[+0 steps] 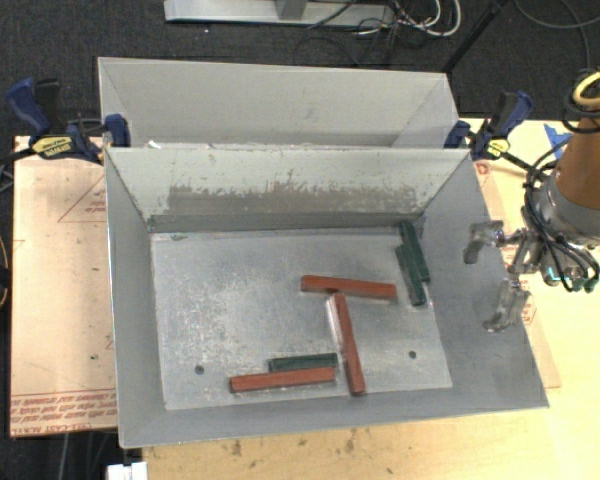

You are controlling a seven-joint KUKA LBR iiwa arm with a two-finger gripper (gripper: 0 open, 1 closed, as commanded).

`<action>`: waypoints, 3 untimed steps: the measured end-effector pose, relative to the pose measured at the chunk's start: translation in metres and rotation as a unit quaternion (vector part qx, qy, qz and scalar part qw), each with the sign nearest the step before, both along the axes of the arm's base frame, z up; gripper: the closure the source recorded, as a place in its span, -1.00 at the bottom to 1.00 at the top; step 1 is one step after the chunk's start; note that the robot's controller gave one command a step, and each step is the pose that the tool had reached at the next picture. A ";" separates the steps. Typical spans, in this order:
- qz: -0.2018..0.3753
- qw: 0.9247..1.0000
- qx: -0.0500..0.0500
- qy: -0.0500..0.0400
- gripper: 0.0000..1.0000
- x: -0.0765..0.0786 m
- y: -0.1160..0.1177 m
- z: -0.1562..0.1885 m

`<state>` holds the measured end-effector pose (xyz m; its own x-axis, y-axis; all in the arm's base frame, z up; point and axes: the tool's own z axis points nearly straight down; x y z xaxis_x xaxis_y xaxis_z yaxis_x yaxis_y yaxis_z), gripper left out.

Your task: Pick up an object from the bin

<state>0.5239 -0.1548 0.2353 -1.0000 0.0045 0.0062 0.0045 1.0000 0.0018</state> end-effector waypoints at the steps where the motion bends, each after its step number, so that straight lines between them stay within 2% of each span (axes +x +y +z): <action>1: 0.002 1.000 -0.001 -0.004 -1.00 0.002 0.001 0.004; 2: 0.047 0.999 -0.001 -0.005 -1.00 -0.019 0.046 -0.036; 3: 0.037 0.999 0.000 -0.003 1.00 -0.033 0.034 -0.139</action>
Offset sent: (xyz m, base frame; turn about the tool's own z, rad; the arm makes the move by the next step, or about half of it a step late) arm -0.0451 0.1040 -0.0877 -0.2079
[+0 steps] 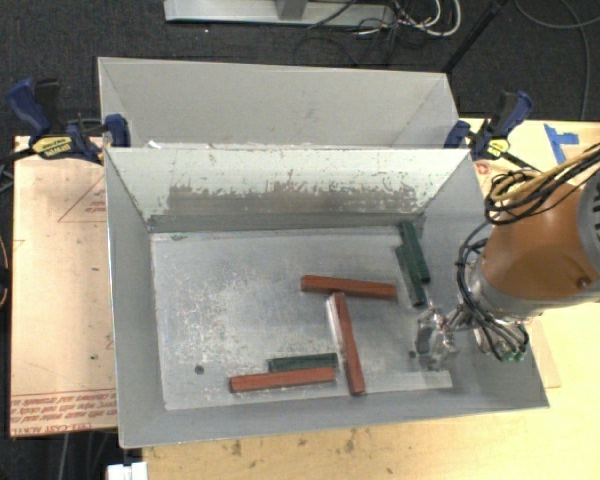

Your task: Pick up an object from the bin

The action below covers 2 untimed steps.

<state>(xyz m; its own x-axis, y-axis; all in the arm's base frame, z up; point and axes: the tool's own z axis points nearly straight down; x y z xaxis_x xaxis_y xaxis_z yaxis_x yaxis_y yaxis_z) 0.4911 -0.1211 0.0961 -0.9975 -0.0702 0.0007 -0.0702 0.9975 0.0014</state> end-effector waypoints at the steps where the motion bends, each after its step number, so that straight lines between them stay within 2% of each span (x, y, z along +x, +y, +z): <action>1: 0.001 1.000 0.000 0.000 -1.00 0.000 0.000 0.000; 2: 0.001 1.000 0.000 0.000 -1.00 0.000 0.000 0.000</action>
Offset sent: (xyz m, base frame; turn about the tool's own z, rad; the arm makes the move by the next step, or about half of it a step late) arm 0.0000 0.0000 0.0000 0.0000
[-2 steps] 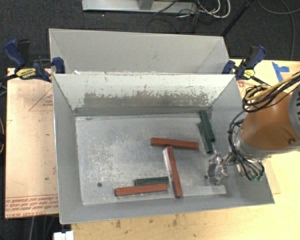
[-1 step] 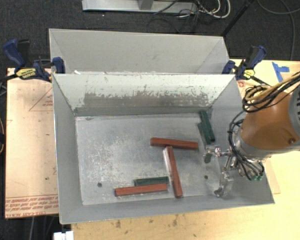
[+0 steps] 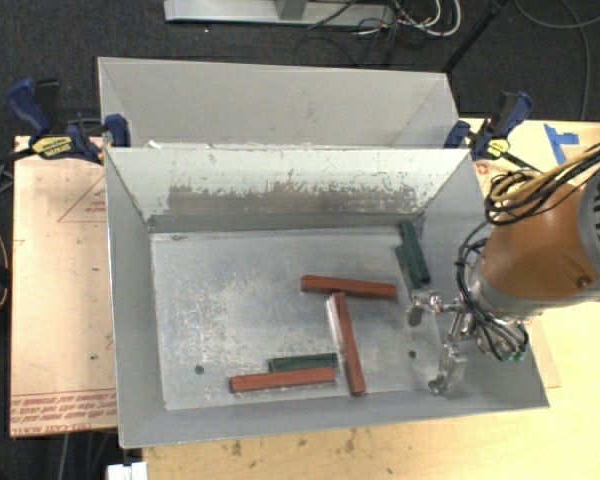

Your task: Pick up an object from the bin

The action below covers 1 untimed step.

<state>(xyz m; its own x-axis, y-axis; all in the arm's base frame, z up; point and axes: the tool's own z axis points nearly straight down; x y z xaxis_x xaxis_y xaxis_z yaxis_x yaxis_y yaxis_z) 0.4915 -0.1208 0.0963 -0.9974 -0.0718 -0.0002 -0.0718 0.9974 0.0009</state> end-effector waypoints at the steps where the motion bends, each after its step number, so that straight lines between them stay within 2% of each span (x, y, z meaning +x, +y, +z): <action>1: 0.059 0.998 0.001 0.004 -1.00 0.024 -0.005 0.019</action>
Offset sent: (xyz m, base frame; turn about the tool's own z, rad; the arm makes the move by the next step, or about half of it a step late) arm 0.0954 0.0383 -0.0263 -0.0300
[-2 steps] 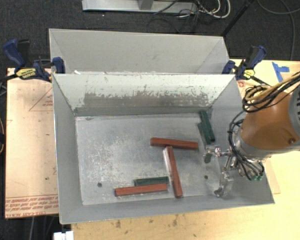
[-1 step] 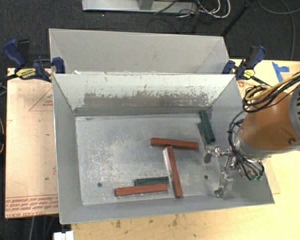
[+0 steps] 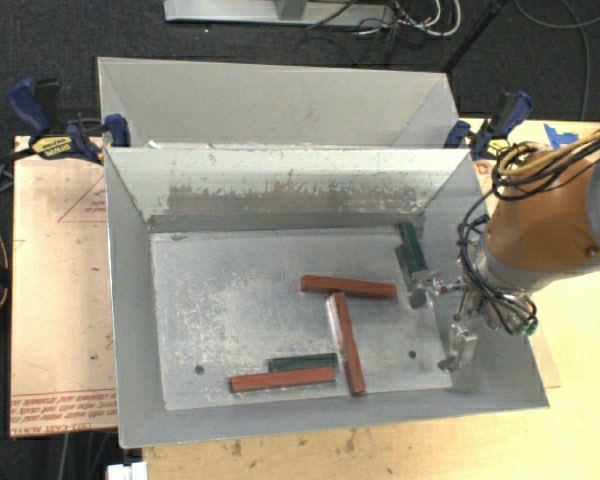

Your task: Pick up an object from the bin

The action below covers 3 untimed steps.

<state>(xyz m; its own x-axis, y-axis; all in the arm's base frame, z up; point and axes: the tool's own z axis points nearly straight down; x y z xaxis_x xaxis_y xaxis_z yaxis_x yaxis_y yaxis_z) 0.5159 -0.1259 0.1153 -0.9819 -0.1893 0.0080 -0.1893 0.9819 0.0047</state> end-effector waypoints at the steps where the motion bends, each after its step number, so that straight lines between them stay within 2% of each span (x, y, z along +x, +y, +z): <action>1: 0.078 0.997 -0.002 -0.009 -1.00 0.040 0.013 -0.003; 2: -0.012 1.000 -0.001 -0.005 -1.00 0.036 0.049 -0.016; 3: 0.068 0.998 -0.001 -0.007 -1.00 0.085 0.049 -0.032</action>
Offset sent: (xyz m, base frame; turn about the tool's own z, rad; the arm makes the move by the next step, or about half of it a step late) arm 0.0343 0.0594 -0.0195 0.0396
